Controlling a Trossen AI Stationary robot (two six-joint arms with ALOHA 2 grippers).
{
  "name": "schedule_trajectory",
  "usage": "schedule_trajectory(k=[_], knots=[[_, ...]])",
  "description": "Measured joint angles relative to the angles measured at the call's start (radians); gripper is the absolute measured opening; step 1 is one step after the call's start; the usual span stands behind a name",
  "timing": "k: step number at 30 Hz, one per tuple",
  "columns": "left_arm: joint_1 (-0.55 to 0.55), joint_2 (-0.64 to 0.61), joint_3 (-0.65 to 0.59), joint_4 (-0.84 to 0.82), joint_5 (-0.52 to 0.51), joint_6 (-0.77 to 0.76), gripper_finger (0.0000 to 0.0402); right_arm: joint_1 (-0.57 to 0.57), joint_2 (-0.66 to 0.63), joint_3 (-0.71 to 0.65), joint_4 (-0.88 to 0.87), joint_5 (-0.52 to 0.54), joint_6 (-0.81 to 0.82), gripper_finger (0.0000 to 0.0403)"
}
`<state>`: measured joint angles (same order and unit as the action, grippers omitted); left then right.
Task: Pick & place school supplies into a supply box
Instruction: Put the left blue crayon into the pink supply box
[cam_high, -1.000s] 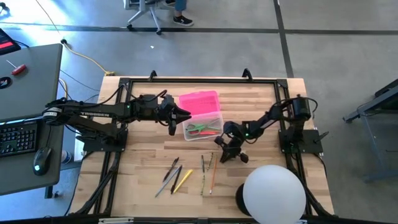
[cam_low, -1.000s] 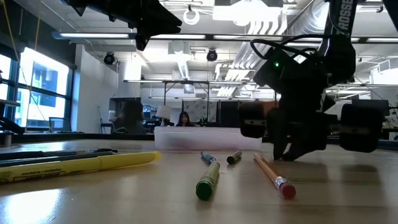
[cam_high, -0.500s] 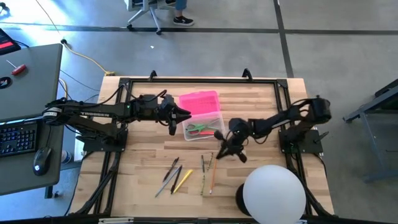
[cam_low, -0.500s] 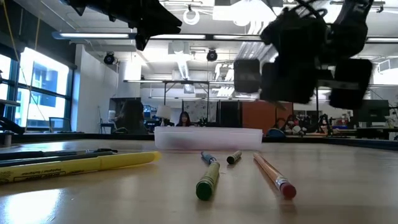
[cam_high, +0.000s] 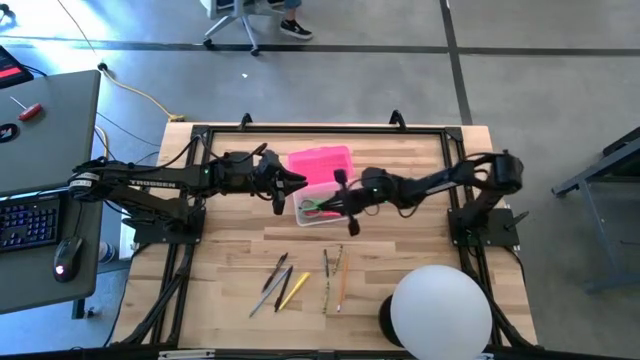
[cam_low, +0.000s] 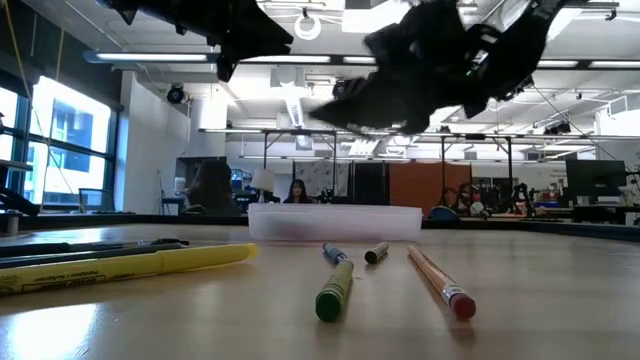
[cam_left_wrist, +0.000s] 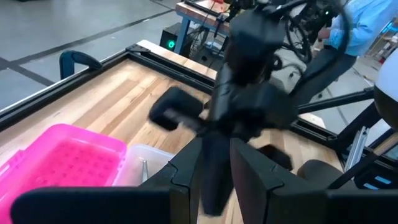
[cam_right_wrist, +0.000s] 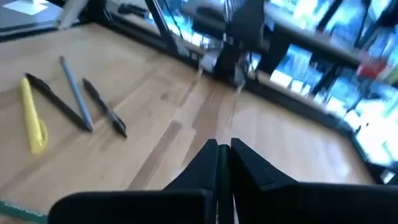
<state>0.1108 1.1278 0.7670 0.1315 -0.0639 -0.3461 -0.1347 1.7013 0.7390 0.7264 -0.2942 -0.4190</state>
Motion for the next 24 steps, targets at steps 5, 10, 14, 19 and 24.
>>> schedule_trajectory(k=[5, 10, 14, 19, 24], knots=[[0.0, 0.0, 0.0, -0.011, 0.001, -0.008, 0.0113, -0.01, 0.085, 0.029, -0.023, 0.051, 0.011, 0.0011], [0.0, 0.0, 0.0, -0.026, 0.002, -0.018, 0.0113, -0.01, 0.095, 0.032, -0.067, 0.141, 0.011, 0.0011], [0.0, 0.0, 0.0, -0.031, 0.002, -0.026, 0.0113, -0.011, 0.095, 0.032, -0.068, 0.232, 0.05, 0.0012], [0.0, -0.006, 0.0, -0.083, 0.022, -0.009, 0.0113, -0.011, 0.095, 0.032, -0.074, 0.255, 0.057, 0.0012], [-0.001, -0.015, 0.001, -0.097, 0.053, -0.007, 0.0113, -0.011, 0.095, 0.032, -0.101, 0.255, 0.058, 0.0012]])
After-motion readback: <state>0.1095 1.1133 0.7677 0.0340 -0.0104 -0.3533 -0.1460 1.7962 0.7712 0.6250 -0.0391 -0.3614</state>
